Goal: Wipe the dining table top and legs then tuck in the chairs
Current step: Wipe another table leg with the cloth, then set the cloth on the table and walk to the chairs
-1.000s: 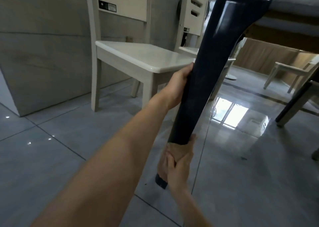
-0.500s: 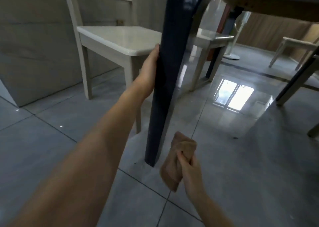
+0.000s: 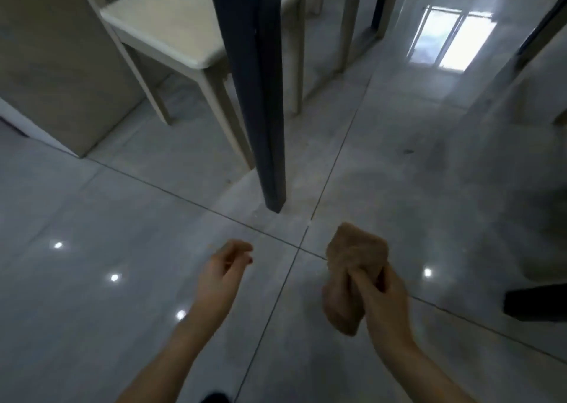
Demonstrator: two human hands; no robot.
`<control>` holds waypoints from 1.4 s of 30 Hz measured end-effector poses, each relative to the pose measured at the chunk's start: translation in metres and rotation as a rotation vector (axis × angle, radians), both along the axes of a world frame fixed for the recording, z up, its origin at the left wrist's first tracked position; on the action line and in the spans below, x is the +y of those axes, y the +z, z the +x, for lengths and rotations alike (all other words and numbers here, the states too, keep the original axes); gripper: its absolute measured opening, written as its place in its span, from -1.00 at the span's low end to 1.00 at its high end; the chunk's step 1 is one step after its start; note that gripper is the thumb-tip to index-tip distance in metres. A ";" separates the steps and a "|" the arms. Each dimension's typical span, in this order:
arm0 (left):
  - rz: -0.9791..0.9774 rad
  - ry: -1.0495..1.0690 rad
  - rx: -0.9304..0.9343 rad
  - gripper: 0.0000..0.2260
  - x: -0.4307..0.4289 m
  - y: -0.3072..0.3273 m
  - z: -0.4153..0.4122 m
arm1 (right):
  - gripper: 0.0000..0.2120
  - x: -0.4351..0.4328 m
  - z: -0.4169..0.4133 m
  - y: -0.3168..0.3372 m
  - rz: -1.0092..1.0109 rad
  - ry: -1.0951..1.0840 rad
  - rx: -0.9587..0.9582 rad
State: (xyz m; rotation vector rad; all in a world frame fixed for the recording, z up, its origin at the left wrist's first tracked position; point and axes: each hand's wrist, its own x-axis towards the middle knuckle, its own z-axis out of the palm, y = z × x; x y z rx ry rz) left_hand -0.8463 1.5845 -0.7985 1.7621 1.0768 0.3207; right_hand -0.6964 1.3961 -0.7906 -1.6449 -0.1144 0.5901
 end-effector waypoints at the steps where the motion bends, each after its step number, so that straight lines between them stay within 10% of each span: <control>1: -0.052 -0.041 0.054 -0.90 -0.015 -0.003 -0.013 | -0.85 -0.012 -0.012 -0.001 -0.031 -0.004 0.006; 18: -0.415 -0.267 -0.036 -0.90 -0.211 0.511 -0.067 | -0.82 -0.268 -0.108 0.530 -0.178 -0.236 0.018; 33: -0.248 -0.550 0.032 -0.79 -0.077 0.530 -0.031 | -0.77 -0.229 -0.156 0.532 -0.042 -0.786 -0.020; 42: -0.361 -0.436 0.179 -0.80 -0.074 0.499 0.058 | -0.87 -0.240 -0.024 0.528 0.036 -0.807 0.097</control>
